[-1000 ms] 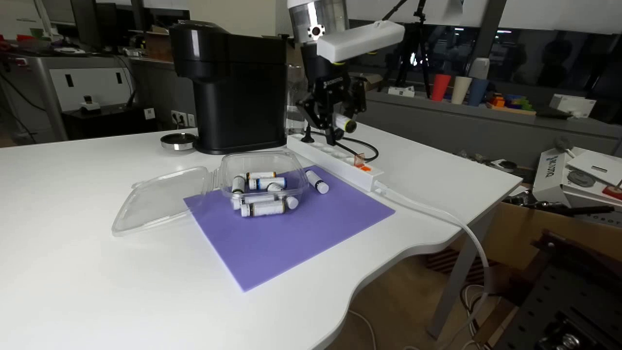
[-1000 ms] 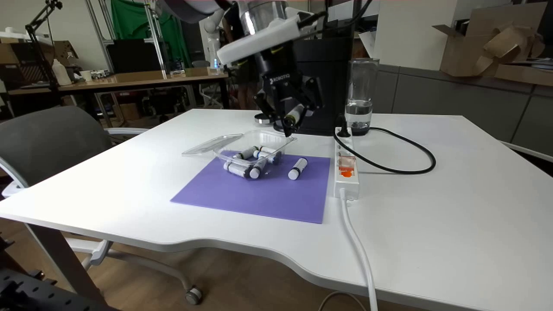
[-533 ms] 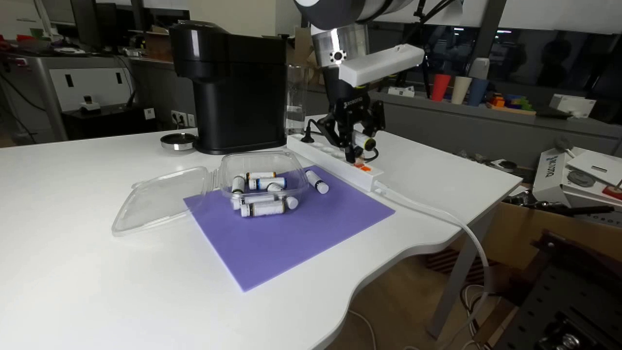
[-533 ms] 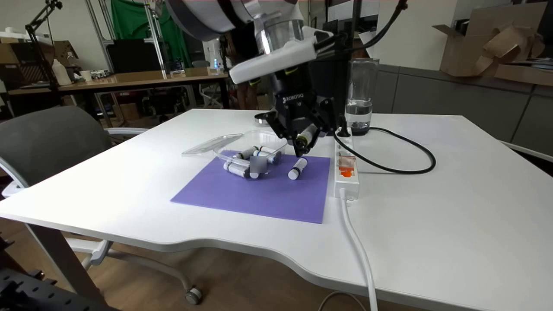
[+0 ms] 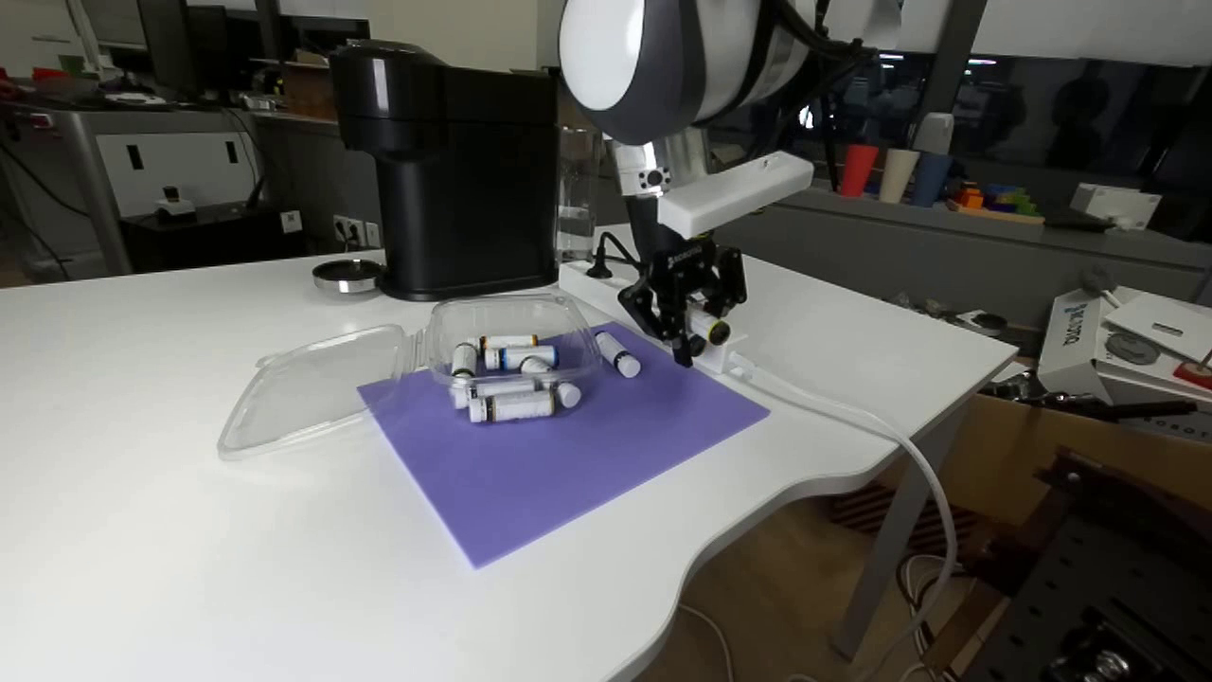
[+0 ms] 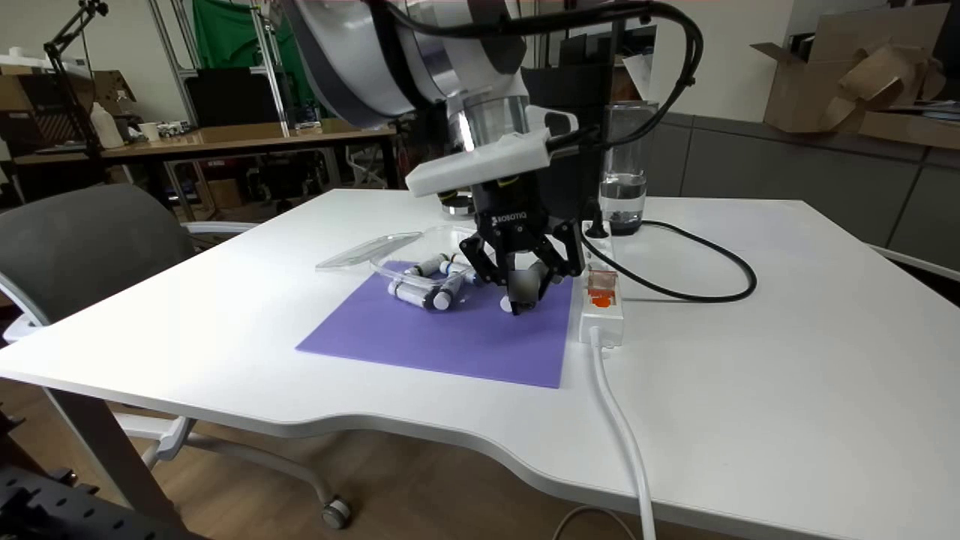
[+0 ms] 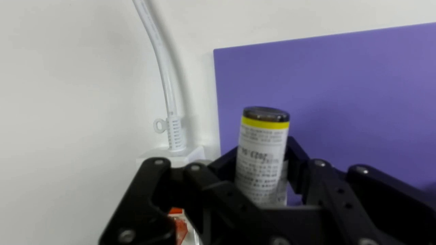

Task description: Remove two bottles from the clear bowl and place them on the purple placemat

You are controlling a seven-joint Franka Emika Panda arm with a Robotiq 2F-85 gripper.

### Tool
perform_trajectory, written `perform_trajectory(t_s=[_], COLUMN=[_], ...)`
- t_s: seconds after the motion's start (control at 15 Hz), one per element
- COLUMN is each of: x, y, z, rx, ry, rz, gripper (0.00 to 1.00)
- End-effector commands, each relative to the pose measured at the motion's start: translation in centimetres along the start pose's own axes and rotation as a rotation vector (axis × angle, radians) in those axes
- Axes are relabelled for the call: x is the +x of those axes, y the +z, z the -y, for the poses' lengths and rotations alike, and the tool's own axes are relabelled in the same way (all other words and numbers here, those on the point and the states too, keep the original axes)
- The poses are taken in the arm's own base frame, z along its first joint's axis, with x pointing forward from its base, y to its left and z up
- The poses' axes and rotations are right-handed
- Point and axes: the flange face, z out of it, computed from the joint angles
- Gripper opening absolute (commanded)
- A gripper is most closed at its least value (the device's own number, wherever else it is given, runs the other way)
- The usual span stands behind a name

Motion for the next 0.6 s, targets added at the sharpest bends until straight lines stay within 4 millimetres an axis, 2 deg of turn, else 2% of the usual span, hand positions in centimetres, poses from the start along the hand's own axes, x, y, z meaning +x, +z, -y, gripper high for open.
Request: perform_trajectory(t_s=[0.0,0.27,0.33,0.4,0.53], x=[1.5,2.7,2.9,3.2,3.5], y=[1.1,2.2,2.3,2.3,2.0], z=[-0.3,0.0,0.1,0.1,0.3], rx=[0.001,-0.001,-0.001,0.001,0.007], ry=[0.003,-0.002,-0.002,-0.002,-0.001], rz=[0.000,-0.001,-0.004,-0.007,-0.017], gripper=[0.08,0.08,0.56,0.57,0.69])
